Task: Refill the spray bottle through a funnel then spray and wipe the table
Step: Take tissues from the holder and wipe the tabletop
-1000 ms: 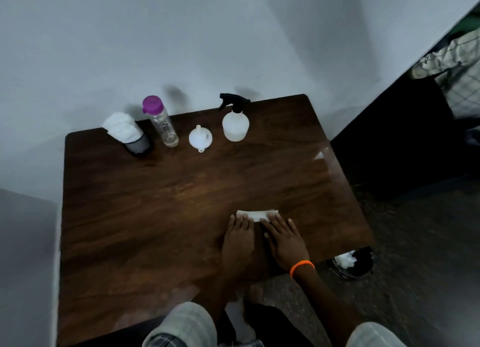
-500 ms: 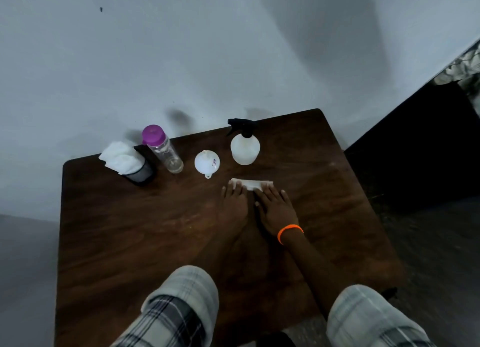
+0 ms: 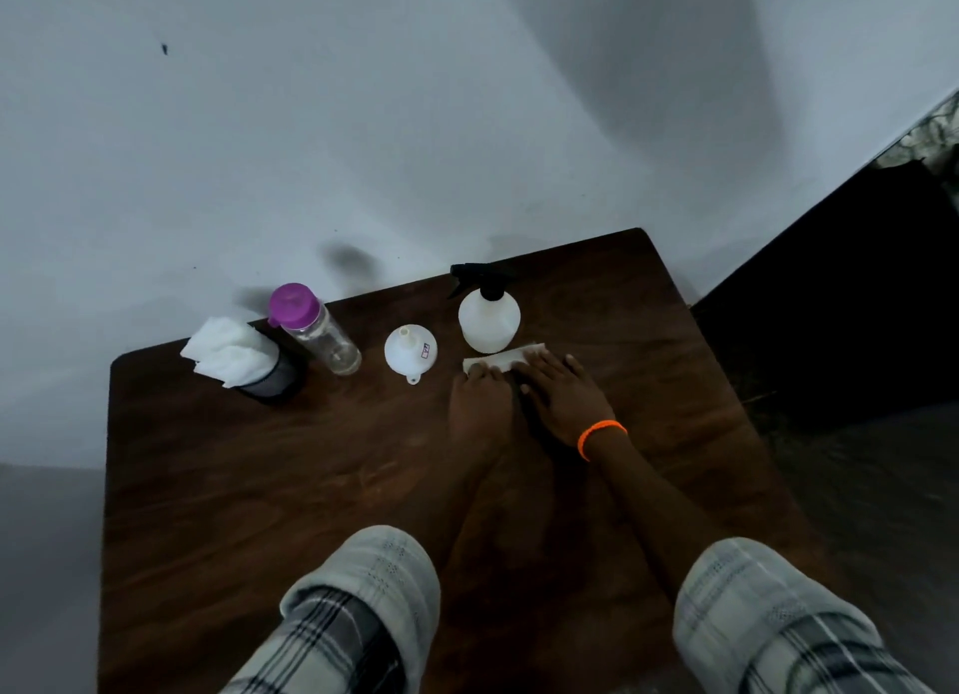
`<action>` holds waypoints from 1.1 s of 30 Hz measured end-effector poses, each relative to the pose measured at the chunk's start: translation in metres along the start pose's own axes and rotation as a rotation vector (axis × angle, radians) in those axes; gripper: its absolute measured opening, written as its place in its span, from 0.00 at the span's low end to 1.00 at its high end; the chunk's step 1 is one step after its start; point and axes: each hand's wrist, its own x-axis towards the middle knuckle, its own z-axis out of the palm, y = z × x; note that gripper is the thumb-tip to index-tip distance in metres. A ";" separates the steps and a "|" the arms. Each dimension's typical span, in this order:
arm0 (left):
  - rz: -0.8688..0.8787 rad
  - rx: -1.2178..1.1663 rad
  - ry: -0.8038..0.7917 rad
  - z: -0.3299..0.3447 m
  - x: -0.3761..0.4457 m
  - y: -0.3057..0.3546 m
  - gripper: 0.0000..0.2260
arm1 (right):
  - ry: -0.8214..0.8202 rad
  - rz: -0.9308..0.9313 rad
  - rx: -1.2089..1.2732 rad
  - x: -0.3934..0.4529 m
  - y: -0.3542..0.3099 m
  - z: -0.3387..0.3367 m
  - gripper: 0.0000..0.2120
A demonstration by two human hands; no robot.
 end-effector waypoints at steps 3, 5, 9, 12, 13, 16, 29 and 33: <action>0.006 -0.023 0.022 -0.003 0.005 0.021 0.19 | -0.014 -0.015 -0.026 0.000 0.030 -0.009 0.27; 0.020 -0.039 0.040 -0.005 0.013 0.032 0.19 | -0.015 -0.005 -0.032 -0.001 0.047 -0.016 0.31; 0.085 -0.048 0.049 -0.006 0.034 0.048 0.21 | -0.021 0.057 -0.022 -0.009 0.070 -0.023 0.26; 0.096 -0.060 0.036 -0.004 0.048 0.055 0.23 | -0.002 0.124 -0.003 -0.022 0.078 -0.018 0.25; 0.095 -0.071 0.039 -0.003 0.050 0.056 0.22 | 0.004 0.142 0.007 -0.027 0.077 -0.016 0.25; 0.115 -0.071 0.044 0.000 0.044 0.062 0.21 | 0.024 0.192 0.045 -0.047 0.071 -0.005 0.32; 0.148 -0.091 -0.072 0.040 -0.060 0.087 0.23 | 0.010 0.224 0.053 -0.149 0.041 0.031 0.32; 0.180 -0.104 -0.091 0.048 -0.099 0.097 0.24 | 0.000 0.265 0.054 -0.189 0.027 0.049 0.30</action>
